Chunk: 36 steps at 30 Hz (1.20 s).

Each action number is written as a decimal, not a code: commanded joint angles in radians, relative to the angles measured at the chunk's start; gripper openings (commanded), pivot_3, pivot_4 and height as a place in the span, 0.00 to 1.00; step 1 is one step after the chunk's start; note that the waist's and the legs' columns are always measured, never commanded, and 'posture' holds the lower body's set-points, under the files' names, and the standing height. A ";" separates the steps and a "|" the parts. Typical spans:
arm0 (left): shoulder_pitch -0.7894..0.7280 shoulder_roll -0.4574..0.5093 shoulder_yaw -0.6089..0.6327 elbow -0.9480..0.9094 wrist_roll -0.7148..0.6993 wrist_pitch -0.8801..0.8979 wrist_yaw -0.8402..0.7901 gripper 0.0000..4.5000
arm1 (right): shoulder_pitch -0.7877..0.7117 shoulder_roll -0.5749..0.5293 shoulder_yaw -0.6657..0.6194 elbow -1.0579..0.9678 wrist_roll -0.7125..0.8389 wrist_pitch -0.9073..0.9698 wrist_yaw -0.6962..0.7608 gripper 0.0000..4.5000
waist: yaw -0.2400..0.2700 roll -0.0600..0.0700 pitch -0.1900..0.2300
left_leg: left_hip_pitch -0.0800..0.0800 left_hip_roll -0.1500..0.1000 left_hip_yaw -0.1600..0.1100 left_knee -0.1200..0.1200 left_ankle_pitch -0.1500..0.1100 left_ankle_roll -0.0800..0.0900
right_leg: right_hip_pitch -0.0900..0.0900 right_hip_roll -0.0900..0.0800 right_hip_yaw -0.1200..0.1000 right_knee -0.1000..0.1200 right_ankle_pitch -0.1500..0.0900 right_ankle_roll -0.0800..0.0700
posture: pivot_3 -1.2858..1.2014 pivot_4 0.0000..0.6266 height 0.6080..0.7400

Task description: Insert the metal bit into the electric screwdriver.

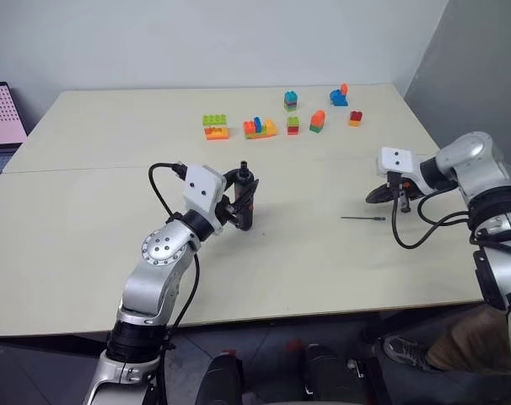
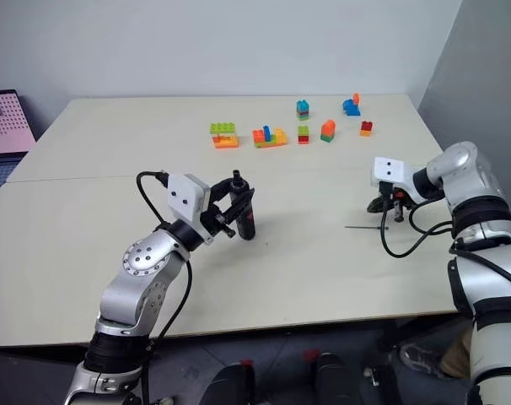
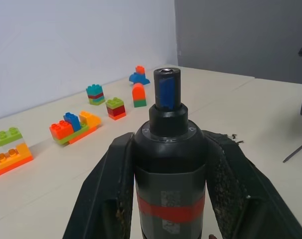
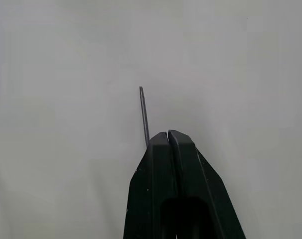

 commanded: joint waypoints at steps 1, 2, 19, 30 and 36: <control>-0.007 0.004 0.031 0.028 0.021 0.007 0.020 0.36 | 0.009 -0.002 -0.012 -0.036 0.007 -0.011 -0.007 0.00 | 0.000 0.000 0.000 | 0.000 0.000 0.000 0.000 0.000 0.000 | 0.000 0.000 0.000 0.000 0.000 0.000 | 0.52 0.24 1.00; -0.012 0.002 0.028 0.025 0.019 0.011 0.021 0.36 | 0.003 0.008 -0.003 -0.022 0.001 -0.011 0.007 0.06 | -0.001 0.000 0.000 | 0.000 0.000 0.000 0.000 0.000 0.000 | 0.000 0.000 0.000 0.000 0.000 0.000 | 0.52 0.24 1.00; 0.028 0.003 0.034 -0.046 0.018 0.045 0.022 0.36 | -0.102 0.125 0.121 0.240 -0.181 0.027 -0.127 0.50 | 0.003 0.000 0.000 | -0.001 0.000 0.000 -0.001 0.000 0.000 | -0.001 0.000 0.000 -0.001 0.000 0.000 | 0.52 0.24 1.00; 0.040 0.007 0.037 -0.061 0.019 0.055 0.020 0.36 | -0.106 0.158 0.122 0.276 -0.206 0.085 -0.122 0.02 | 0.001 0.000 0.000 | 0.000 0.000 0.000 0.000 0.000 0.000 | 0.001 0.000 0.000 -0.001 0.000 -0.001 | 0.52 0.24 1.00; 0.026 0.005 0.033 -0.045 0.025 0.046 0.020 0.36 | -0.111 0.148 0.051 0.253 -0.142 0.086 -0.122 0.00 | 0.001 0.000 0.000 | 0.000 0.000 0.000 0.000 0.000 0.000 | 0.000 0.000 0.000 -0.001 0.000 -0.001 | 0.52 0.24 1.00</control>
